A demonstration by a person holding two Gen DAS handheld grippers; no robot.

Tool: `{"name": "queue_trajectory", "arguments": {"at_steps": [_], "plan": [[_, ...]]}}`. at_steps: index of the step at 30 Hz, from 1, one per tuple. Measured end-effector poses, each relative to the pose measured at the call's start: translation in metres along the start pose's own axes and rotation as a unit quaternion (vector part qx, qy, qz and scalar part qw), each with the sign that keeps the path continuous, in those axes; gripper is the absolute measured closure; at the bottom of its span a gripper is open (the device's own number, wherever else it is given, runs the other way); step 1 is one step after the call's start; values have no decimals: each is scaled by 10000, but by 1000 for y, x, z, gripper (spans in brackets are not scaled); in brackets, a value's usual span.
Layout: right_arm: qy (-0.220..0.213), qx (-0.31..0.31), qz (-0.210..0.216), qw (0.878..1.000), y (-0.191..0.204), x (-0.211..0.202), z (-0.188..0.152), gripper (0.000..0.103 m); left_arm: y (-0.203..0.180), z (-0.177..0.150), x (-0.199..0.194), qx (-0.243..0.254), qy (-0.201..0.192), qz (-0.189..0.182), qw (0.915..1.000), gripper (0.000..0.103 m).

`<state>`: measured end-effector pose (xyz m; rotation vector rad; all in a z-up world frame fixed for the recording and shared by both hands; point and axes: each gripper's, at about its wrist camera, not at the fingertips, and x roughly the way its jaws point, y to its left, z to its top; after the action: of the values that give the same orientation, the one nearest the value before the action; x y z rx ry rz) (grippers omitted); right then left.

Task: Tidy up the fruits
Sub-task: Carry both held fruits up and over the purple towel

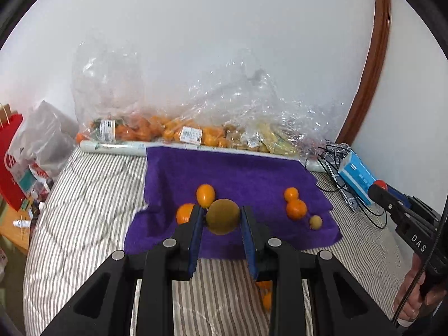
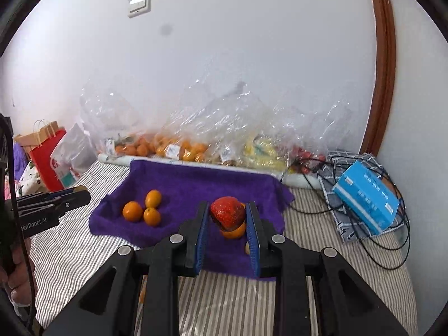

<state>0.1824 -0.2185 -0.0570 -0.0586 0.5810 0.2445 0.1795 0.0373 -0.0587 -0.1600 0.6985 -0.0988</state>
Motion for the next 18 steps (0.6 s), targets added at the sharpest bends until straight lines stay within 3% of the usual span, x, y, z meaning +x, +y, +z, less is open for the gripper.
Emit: {"name": "queue_trajectory", "arguments": {"at_steps": [18], "plan": [[113,232,143,9996,-4,68,9,77,13,23,64,-165,104,61,9998,77]]}}
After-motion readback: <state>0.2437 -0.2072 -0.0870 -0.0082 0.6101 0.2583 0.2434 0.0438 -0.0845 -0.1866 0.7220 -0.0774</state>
